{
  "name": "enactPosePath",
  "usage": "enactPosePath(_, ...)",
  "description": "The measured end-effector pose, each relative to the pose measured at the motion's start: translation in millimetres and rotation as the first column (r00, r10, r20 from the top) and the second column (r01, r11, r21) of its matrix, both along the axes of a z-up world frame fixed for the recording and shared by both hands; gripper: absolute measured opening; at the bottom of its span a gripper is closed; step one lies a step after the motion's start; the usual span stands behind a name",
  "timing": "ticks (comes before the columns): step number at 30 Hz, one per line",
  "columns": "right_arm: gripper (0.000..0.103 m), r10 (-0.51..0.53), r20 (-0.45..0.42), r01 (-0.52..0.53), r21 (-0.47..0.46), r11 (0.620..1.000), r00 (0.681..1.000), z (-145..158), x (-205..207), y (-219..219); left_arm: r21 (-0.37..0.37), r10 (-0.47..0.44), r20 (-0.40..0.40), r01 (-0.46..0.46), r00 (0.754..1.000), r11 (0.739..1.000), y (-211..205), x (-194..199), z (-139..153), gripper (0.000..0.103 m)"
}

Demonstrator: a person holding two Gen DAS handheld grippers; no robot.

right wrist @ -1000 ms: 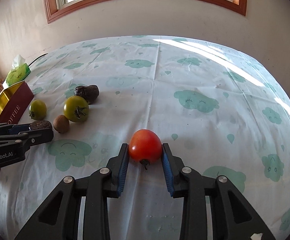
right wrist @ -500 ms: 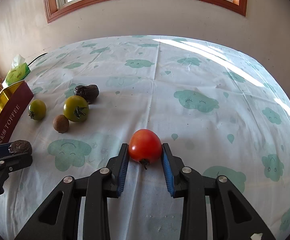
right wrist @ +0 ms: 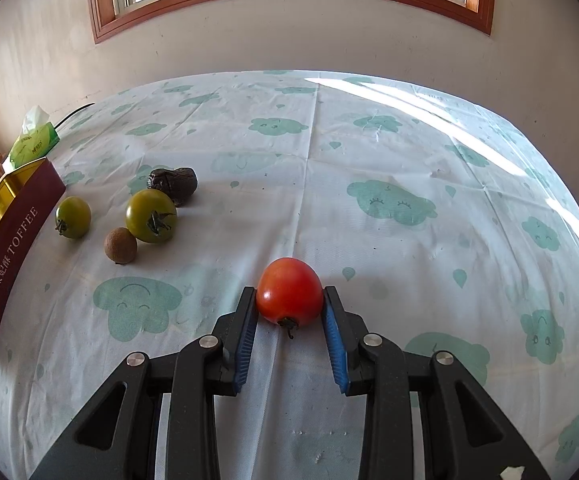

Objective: Organize fruits
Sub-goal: 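Carry the dark brown fruit into the tin tray with the left tool and release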

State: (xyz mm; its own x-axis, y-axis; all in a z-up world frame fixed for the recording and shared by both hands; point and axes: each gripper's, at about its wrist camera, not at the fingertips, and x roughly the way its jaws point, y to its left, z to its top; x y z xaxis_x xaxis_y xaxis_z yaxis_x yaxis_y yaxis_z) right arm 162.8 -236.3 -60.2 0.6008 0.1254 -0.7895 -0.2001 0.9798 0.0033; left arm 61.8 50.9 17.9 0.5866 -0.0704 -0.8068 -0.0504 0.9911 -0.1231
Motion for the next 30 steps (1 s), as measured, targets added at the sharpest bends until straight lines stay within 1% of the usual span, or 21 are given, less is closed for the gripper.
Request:
enactPosePath(6, 0.031, 0.000, 0.000, 0.000, 0.000, 1.000, 1.000, 0.0, 0.0, -0.1, 0.007, 0.113, -0.004, -0.113, 0.994, 0.994, 55.7, -3.4, -2.1, 0.039)
enactPosePath(11, 0.031, 0.000, 0.000, 0.000, -0.001, 1.000, 1.000, 0.0, 0.0, 0.0, 0.057, 0.188, -0.025, -0.187, 0.982, 0.981, 92.2, 6.4, -14.1, 0.039)
enactPosePath(15, 0.031, 0.000, 0.000, 0.000, -0.001, 1.000, 1.000, 0.0, 0.0, -0.1, 0.065, 0.210, -0.059, -0.206, 0.976, 0.976, 113.5, 19.3, -30.3, 0.039)
enactPosePath(17, 0.031, -0.001, 0.000, 0.001, 0.000, 1.000, 1.000, 0.0, 0.0, 0.1, 0.055, 0.200, -0.074, -0.196, 0.977, 0.979, 118.6, 24.6, -37.4, 0.039)
enactPosePath(18, 0.031, -0.001, 0.000, 0.001, 0.000, 1.000, 1.000, 0.0, 0.0, 0.0, 0.064, 0.205, -0.086, -0.200, 0.975, 0.978, 119.9, 26.6, -40.8, 0.039)
enactPosePath(23, 0.031, -0.001, 0.000, 0.001, -0.001, 1.000, 1.000, -0.1, 0.0, 0.3, 0.083, 0.182, -0.101, -0.174, 0.978, 0.981, 118.9, 32.7, -52.3, 0.039)
enactPosePath(26, 0.031, -0.001, 0.000, 0.001, -0.001, 1.000, 1.000, -0.1, -0.1, 0.5, 0.108, 0.181, -0.115, -0.169, 0.977, 0.980, 116.9, 36.3, -58.8, 0.039)
enactPosePath(30, 0.031, -0.001, 0.000, 0.001, -0.002, 1.000, 1.000, -0.2, 0.0, 0.3, 0.109, 0.178, -0.125, -0.165, 0.976, 0.980, 116.7, 38.5, -63.8, 0.039)
